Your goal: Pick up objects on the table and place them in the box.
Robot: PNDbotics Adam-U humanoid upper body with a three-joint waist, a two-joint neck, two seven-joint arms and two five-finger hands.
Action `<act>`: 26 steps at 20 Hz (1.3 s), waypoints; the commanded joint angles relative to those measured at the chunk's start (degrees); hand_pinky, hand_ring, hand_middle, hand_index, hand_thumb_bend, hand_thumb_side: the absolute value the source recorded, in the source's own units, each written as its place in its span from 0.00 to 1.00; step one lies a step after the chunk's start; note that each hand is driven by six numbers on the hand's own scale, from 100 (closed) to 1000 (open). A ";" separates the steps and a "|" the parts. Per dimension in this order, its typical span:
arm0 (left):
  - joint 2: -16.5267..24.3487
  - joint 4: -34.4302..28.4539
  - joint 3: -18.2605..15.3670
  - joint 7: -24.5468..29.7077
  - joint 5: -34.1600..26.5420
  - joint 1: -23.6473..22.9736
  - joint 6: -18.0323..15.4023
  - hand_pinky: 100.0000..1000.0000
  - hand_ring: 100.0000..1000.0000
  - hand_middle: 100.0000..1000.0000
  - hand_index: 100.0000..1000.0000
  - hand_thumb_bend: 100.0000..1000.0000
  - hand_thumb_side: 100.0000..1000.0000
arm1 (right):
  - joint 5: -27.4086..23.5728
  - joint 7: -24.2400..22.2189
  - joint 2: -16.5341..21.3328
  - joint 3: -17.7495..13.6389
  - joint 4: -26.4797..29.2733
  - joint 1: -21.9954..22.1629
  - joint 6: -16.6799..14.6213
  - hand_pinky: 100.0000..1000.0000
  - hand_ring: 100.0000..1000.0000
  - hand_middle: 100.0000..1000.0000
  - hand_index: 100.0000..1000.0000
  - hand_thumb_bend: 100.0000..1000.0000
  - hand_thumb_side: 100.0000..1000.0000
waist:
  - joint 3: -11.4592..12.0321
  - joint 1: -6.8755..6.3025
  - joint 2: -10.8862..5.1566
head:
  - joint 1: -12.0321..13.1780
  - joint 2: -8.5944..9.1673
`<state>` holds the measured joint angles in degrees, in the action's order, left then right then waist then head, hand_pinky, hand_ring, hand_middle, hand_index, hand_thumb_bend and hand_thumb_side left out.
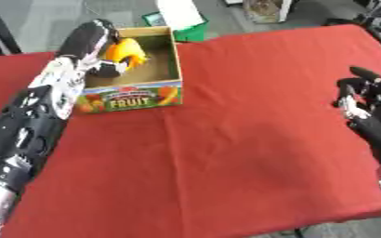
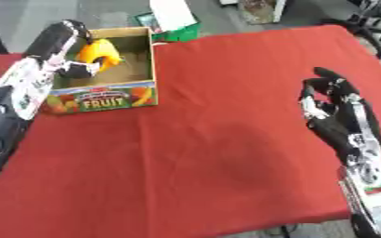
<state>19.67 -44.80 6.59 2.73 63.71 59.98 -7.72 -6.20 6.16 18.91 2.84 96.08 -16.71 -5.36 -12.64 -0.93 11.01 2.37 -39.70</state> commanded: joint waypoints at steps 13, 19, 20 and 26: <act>2.76 -6.26 -2.16 -2.44 1.63 0.61 4.79 0.80 0.83 0.81 0.88 0.51 0.51 | -0.46 0.04 0.50 -0.41 0.15 -0.08 -0.06 0.58 0.80 0.64 0.84 0.00 0.18 | 1.30 0.66 -1.74 | -0.03 0.15; 5.12 -16.81 -0.98 -3.28 -13.45 -3.09 6.10 0.87 0.88 0.85 0.84 0.39 0.40 | -0.36 0.74 0.21 -1.09 -0.17 0.77 -0.17 0.58 0.80 0.64 0.84 0.00 0.18 | 4.23 1.25 -1.91 | -1.27 -0.34; 5.78 -19.93 -0.82 -2.70 -17.20 -4.44 6.23 0.88 0.88 0.84 0.83 0.36 0.39 | -0.28 0.85 0.16 -1.20 -0.26 0.86 -0.17 0.58 0.80 0.64 0.84 0.00 0.18 | 4.84 1.41 -1.91 | -1.55 -0.37; 9.51 -41.31 -2.06 -1.93 -37.14 -17.79 9.43 0.87 0.83 0.75 0.69 0.24 0.32 | 0.04 1.61 -0.20 -1.86 -0.42 1.34 -0.26 0.58 0.80 0.64 0.84 0.00 0.18 | 7.83 2.12 -1.71 | -2.93 -0.01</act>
<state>26.83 -81.12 5.32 0.84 30.29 41.53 0.97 -6.21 7.43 18.20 1.69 95.30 -15.02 -5.57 -4.55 1.19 10.20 -0.22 -39.78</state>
